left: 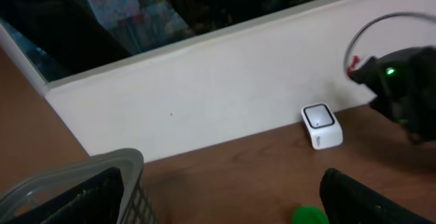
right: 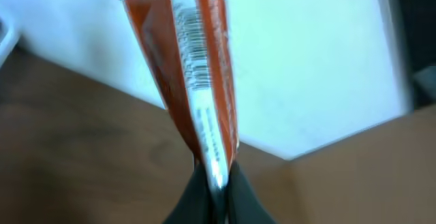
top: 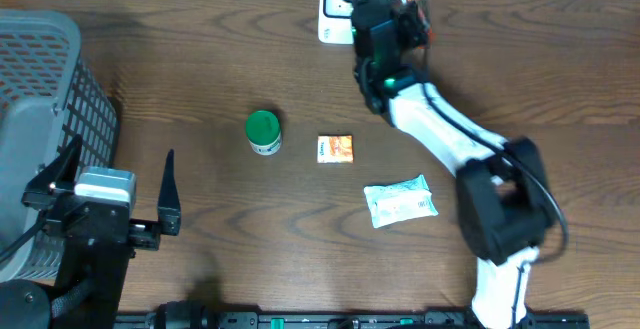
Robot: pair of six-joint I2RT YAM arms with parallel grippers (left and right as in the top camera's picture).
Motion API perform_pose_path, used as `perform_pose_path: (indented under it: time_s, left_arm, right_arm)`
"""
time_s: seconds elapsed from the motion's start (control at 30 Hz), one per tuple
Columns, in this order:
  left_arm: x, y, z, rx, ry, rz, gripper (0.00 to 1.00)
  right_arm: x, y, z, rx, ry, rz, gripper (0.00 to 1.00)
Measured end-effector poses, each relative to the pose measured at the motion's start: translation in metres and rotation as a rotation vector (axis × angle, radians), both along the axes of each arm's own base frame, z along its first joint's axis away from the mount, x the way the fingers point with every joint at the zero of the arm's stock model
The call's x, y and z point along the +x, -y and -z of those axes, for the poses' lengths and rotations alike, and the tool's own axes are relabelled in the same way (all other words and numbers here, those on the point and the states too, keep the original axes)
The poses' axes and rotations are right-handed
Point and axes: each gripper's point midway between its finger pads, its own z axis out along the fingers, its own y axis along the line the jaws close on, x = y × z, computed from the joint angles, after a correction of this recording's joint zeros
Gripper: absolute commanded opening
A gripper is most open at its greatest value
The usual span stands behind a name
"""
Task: Scan the item barcode
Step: 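Hold the bar's barcode in front of the white scanner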
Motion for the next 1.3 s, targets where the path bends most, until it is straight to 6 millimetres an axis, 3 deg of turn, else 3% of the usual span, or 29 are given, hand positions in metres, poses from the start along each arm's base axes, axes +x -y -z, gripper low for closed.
perform_pose_path:
  time_s: [0.13,0.27,0.43,0.6,0.7,1.13,1.23,1.3]
  left_arm:
    - [0.0,0.0,0.0,0.0,0.0,0.0,0.92]
    - [0.0,0.0,0.0,0.0,0.001,0.0,0.92]
    - [0.0,0.0,0.0,0.0,0.001,0.0,0.92]
    - [0.0,0.0,0.0,0.0,0.001,0.0,0.92]
    - [0.0,0.0,0.0,0.0,0.0,0.0,0.92]
    - [0.0,0.0,0.0,0.0,-0.002,0.0,0.92]
    - [0.0,0.0,0.0,0.0,-0.002,0.0,0.92]
    - [0.0,0.0,0.001,0.0,-0.002,0.0,0.92]
  right_arm:
    - [0.02,-0.004,0.002,-0.195,0.027,0.026,0.01]
    - [0.037,-0.017,0.017,-0.376,-0.023,0.014,0.01]
    - [0.053,-0.042,0.067,-0.63,-0.178,-0.058,0.01]
    - [0.054,-0.053,0.125,-0.797,-0.282,-0.116,0.01]
    - [0.053,-0.054,0.14,-0.854,-0.33,-0.138,0.01]
    - [0.055,-0.057,0.134,-0.933,-0.357,-0.159,0.01]
    - [0.055,-0.06,0.116,-0.935,-0.35,-0.158,0.01]
    - [0.051,-0.064,0.089,-0.931,-0.345,-0.159,0.01]
